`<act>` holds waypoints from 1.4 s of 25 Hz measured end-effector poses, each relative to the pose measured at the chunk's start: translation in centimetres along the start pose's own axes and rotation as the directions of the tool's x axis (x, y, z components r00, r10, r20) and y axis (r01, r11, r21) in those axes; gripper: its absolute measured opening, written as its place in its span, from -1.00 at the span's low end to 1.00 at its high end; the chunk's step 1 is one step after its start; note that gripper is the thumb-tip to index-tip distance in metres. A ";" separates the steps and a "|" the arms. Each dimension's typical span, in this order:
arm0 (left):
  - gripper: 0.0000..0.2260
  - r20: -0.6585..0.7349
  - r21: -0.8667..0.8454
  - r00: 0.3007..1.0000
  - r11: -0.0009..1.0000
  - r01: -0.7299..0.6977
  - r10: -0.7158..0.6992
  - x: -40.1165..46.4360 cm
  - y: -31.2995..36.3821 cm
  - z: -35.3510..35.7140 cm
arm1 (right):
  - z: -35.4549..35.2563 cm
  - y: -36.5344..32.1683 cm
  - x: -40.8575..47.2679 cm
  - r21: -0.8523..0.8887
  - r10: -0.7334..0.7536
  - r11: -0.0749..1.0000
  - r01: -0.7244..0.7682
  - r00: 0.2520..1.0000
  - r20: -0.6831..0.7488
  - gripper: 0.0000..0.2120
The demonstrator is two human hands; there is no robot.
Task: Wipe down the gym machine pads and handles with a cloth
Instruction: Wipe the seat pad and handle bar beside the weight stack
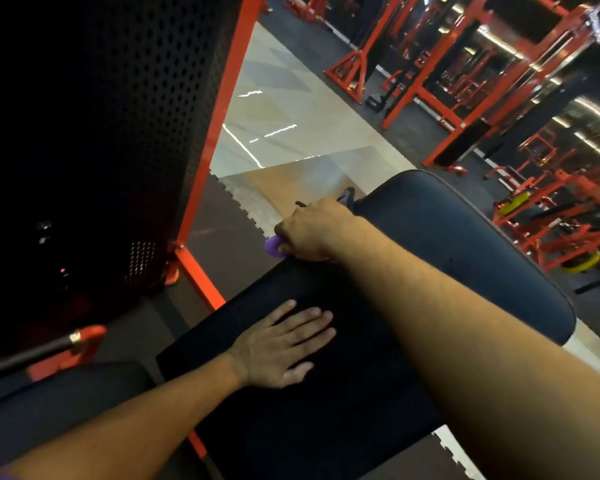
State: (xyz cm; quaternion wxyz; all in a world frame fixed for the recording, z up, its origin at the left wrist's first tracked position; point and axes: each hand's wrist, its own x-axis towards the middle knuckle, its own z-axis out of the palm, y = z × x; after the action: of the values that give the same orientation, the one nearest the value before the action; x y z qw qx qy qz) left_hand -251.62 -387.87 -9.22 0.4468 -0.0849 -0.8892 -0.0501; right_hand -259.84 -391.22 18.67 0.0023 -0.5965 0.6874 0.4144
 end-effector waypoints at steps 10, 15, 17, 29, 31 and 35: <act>-0.37 0.067 0.029 0.990 0.992 0.125 -0.127 -13.3 -0.2 4.4 | 4.0 -7.8 7.4 0.014 -0.077 0.997 0.076 0.986 0.145 -0.65; -0.35 0.053 0.006 0.989 0.990 0.141 -0.141 -13.6 0.0 4.7 | 6.1 -13.1 11.1 0.128 -0.209 0.974 0.185 0.955 0.211 -0.62; -0.36 0.064 -0.015 0.986 0.988 0.157 -0.156 -13.2 -0.1 4.4 | 4.5 -10.4 9.7 0.154 -0.225 0.969 0.193 0.948 0.227 -0.62; -0.30 0.489 0.006 0.863 0.990 0.139 -0.125 -16.7 -0.9 -2.3 | 3.8 -10.2 5.4 0.054 -0.023 0.998 0.019 0.997 0.073 -0.66; -0.29 0.596 0.040 0.789 0.987 0.157 -0.150 -19.4 -1.5 -4.6 | 4.0 -9.9 5.5 0.051 -0.040 0.998 0.036 0.996 0.079 -0.69; -0.28 0.702 0.019 0.689 0.972 0.234 -0.180 -20.2 -1.8 -4.1 | 4.8 -11.2 7.2 0.061 -0.064 0.996 0.059 0.994 0.087 -0.73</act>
State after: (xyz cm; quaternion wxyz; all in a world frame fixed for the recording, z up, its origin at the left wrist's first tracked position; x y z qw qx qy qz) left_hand -236.91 -392.43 -23.00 0.0657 -0.0129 -0.9931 -0.0964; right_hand -255.07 -393.78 5.57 0.0632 -0.5981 0.6795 0.4202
